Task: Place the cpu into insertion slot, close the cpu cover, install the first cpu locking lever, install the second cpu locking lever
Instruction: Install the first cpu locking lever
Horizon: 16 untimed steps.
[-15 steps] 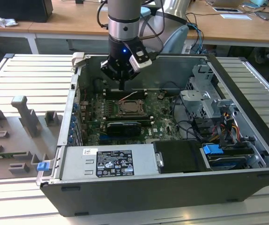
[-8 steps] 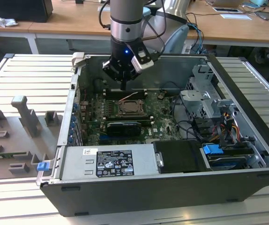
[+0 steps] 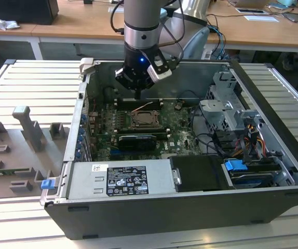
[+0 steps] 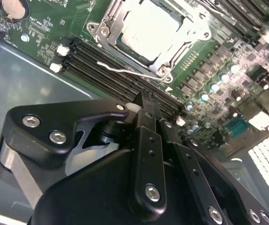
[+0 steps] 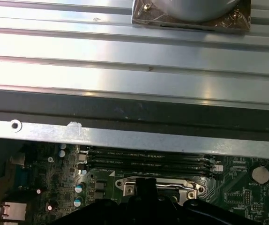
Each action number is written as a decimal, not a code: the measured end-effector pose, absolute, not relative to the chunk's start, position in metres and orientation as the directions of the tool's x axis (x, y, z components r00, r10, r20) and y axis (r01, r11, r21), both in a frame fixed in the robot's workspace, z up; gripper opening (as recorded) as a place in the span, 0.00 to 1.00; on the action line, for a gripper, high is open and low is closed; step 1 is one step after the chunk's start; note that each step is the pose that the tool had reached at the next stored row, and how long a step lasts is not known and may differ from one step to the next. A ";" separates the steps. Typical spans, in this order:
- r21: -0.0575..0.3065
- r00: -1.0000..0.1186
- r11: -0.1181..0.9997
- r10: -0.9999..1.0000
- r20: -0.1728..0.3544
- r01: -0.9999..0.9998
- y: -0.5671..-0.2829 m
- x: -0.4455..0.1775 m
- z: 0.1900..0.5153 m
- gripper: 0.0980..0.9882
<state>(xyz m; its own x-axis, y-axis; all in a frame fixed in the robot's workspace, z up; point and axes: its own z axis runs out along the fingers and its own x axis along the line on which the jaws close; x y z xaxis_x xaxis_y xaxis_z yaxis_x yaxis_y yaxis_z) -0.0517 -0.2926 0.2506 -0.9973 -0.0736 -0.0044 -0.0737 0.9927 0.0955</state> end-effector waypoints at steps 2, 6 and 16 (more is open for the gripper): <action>0.096 -0.997 0.993 -0.075 -0.004 -0.075 -0.293 -0.049 0.247 0.01; 0.095 -0.997 0.993 -0.075 -0.004 -0.075 -0.293 -0.042 0.238 0.01; 0.107 -0.996 0.990 -0.092 -0.005 -0.092 -0.290 -0.035 0.228 0.01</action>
